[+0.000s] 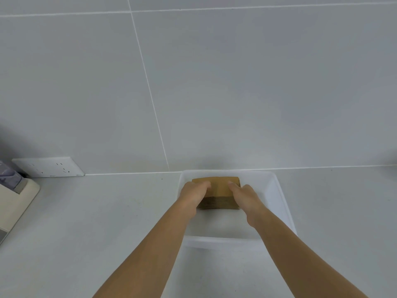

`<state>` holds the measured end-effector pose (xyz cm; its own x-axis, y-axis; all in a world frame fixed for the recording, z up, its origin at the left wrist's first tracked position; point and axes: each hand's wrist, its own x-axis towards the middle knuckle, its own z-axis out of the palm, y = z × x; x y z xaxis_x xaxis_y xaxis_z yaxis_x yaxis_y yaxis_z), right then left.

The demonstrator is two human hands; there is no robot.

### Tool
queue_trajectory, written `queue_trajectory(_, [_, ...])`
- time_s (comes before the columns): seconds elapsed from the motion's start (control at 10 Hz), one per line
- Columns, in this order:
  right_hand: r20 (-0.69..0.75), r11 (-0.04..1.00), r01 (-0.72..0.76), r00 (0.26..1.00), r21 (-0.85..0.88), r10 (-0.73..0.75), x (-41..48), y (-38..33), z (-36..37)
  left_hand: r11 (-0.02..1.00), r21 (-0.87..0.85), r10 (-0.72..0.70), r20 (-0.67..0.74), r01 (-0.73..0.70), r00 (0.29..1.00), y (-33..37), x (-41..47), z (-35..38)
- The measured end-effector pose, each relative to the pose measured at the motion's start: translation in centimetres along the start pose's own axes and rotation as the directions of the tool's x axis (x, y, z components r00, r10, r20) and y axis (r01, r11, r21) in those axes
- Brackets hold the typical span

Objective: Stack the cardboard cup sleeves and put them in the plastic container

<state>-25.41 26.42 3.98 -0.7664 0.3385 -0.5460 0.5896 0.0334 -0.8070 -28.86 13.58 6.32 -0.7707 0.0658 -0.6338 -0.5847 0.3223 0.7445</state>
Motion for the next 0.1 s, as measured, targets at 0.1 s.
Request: queue_trajectory(0.1, [-0.016, 0.998, 0.036, 0.999, -0.05, -0.037, -0.82, -0.79, -1.3, 1.0, 0.019, 0.022, 0.018, -0.022, 1.0, 0.2, -0.5, -1.15])
